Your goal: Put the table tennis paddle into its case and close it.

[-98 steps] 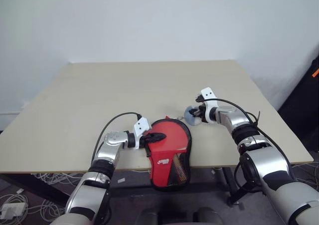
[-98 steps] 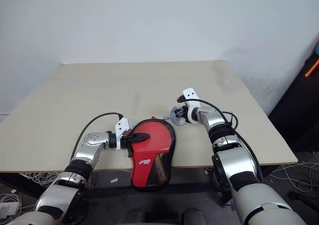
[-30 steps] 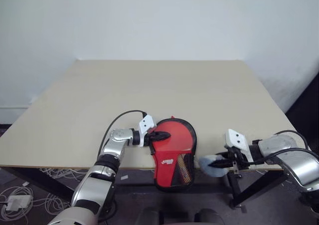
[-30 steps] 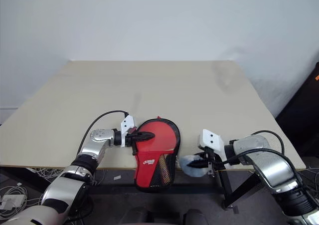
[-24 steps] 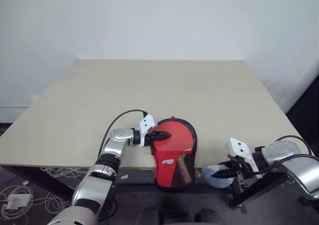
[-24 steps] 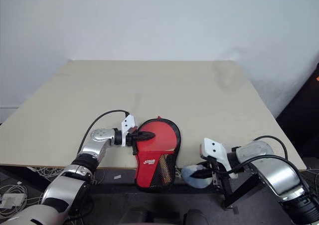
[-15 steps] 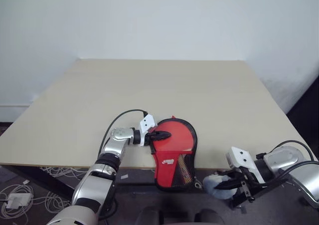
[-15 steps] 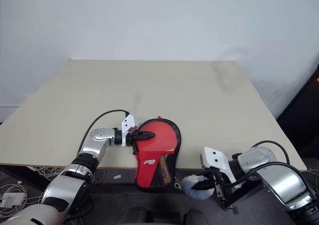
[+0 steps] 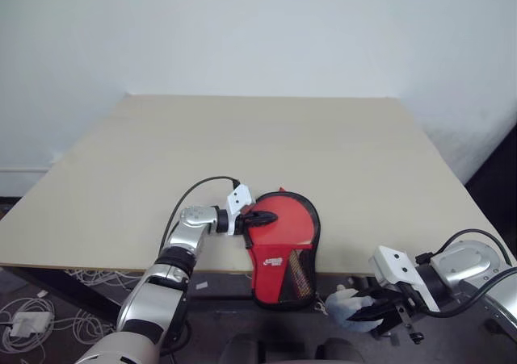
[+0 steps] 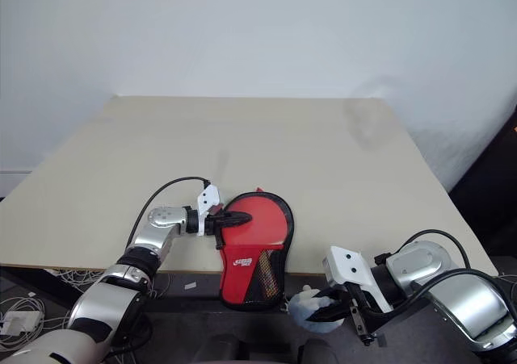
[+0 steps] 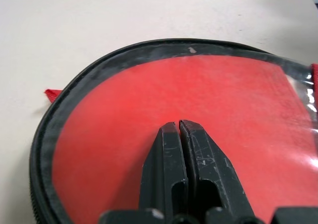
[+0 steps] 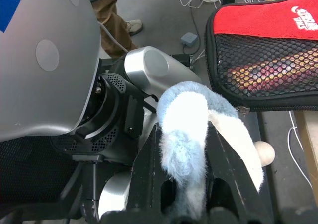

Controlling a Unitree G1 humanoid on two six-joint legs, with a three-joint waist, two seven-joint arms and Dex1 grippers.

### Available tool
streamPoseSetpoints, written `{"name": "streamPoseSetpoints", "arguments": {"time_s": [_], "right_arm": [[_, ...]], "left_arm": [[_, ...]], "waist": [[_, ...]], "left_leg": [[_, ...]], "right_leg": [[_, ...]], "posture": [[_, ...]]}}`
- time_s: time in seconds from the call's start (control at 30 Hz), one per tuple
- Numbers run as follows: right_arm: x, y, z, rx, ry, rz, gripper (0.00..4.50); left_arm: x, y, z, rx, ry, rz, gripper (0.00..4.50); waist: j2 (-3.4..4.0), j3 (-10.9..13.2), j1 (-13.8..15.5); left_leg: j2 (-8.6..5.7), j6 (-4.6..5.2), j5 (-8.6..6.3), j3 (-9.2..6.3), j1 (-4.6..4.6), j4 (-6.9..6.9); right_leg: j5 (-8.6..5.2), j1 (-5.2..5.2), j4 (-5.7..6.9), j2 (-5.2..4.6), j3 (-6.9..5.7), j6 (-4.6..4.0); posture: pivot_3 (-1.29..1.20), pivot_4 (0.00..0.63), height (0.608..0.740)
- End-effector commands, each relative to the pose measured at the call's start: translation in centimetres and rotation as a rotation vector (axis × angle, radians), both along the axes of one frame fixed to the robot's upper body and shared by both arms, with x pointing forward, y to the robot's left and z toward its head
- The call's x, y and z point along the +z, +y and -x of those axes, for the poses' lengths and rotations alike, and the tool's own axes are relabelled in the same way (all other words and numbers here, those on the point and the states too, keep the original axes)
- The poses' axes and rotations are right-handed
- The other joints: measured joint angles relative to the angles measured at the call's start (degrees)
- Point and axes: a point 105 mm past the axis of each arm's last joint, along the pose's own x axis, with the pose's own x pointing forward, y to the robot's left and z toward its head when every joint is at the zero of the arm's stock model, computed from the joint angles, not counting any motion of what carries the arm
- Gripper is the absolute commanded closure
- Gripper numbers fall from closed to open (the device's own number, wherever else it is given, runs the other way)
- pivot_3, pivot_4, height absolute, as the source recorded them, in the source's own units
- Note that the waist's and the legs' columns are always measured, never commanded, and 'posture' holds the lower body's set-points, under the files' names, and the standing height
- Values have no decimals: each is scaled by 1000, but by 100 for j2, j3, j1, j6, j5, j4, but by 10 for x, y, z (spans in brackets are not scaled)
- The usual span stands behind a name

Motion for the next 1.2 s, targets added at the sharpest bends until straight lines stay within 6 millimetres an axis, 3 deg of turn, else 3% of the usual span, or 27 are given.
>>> {"name": "streamPoseSetpoints", "arguments": {"time_s": [0.03,0.1,0.27,0.4,0.5,0.7,0.87,1.03,1.2], "right_arm": [[14,1,-8,-6,-19,-35,4018],[24,0,-18,-46,-24,-57,3375],[84,-2,-56,-135,-92,-221,1554],[96,-5,-84,-247,-154,-256,94],[99,-6,-103,-347,-177,-307,0],[80,-18,-131,-581,-211,-307,0],[65,-19,-140,-697,-210,-315,0],[53,-12,-150,-787,-189,-355,0],[42,-9,-170,-895,-193,-363,0]], "left_arm": [[-41,12,15,51,147,-113,4500],[-36,11,12,55,129,-103,4500],[-16,1,2,66,74,-35,4500],[-3,-1,-3,82,49,3,4500],[7,5,-12,145,16,14,3884],[43,38,-19,292,-46,120,1773],[76,69,-6,396,-91,180,37],[96,108,9,549,-160,186,37],[95,121,22,609,-141,201,37]], "waist": [[0,1,6],[-1,2,7],[9,39,14],[-28,60,48],[-32,70,67],[-34,87,57],[-37,125,-33],[-38,133,-28],[-34,136,-30]], "left_leg": [[4,0,0,0,0,0],[9,0,0,-3,-2,-1],[16,1,1,7,-6,-5],[15,1,1,-7,-22,-6],[5,11,-6,-1,-41,-7],[10,38,8,5,-141,1],[15,40,11,6,-186,4],[16,41,11,6,-184,13],[17,43,13,6,-182,34]], "right_leg": [[0,1,-4,-5,-15,0],[0,3,-14,-5,-27,0],[2,3,-41,-5,-32,1],[5,2,-56,-4,-45,-1],[47,-11,-63,-7,-36,5],[100,-101,-56,15,-22,2],[108,-137,-53,27,-18,-4],[108,-130,-54,26,-19,-4],[104,-120,-54,25,-20,8]], "posture": [[0,0,740],[0,0,740],[0,0,740],[0,0,740],[0,0,740],[0,0,740],[0,0,740],[0,0,740],[0,0,740]]}}
